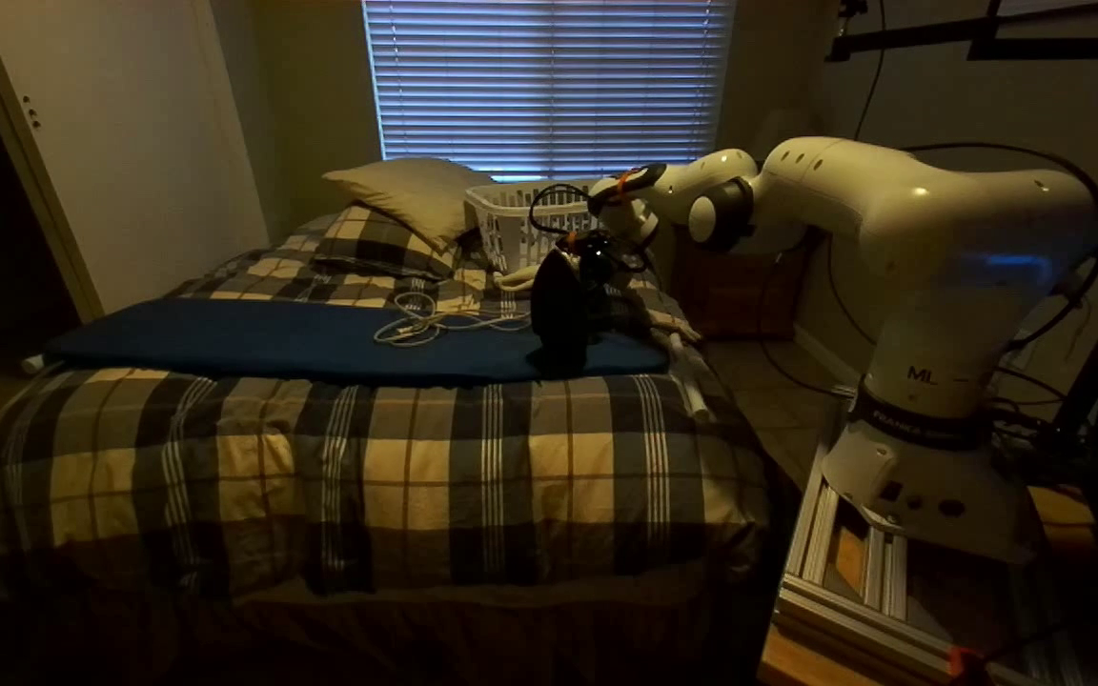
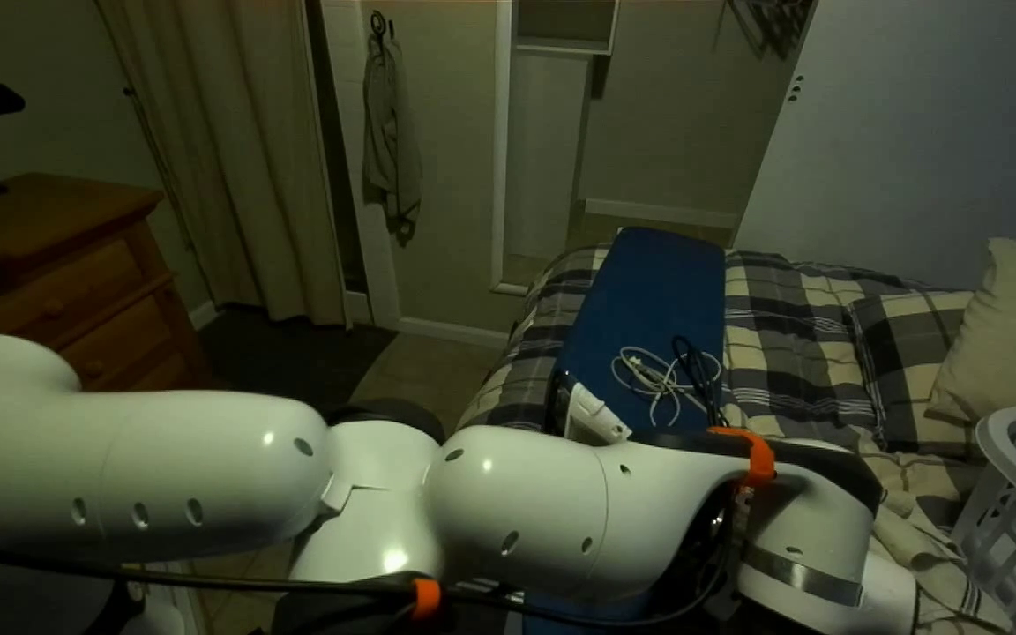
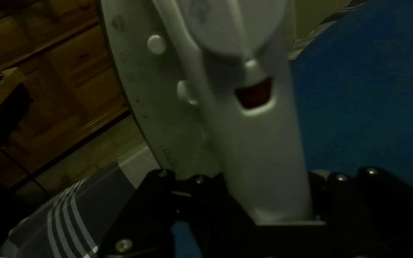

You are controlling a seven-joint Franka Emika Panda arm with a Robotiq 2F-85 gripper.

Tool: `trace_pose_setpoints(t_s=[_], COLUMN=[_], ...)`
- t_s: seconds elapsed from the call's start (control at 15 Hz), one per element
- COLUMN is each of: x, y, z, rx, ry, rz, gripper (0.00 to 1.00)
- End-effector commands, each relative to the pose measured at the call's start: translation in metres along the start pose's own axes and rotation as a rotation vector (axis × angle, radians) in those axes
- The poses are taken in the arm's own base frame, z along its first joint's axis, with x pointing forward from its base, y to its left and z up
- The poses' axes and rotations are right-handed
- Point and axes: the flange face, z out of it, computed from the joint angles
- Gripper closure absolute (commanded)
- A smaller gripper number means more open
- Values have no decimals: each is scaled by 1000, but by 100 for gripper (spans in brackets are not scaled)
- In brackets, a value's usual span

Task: Place the iron upright.

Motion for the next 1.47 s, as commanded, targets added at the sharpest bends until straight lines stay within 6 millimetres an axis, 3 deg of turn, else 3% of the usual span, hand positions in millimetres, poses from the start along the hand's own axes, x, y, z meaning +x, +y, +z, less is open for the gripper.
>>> trace_pose_setpoints(t_s=[0.0, 0.47, 0.53, 1.27, 1.4], x=[15, 18, 18, 13, 12], y=[1, 5, 6, 10, 9], z=[-9, -6, -7, -16, -20], rx=[36, -5, -6, -40, -36], ry=[71, 83, 87, 174, 215], rz=[47, 16, 12, -1, -13], gripper=[98, 98, 72, 1, 0])
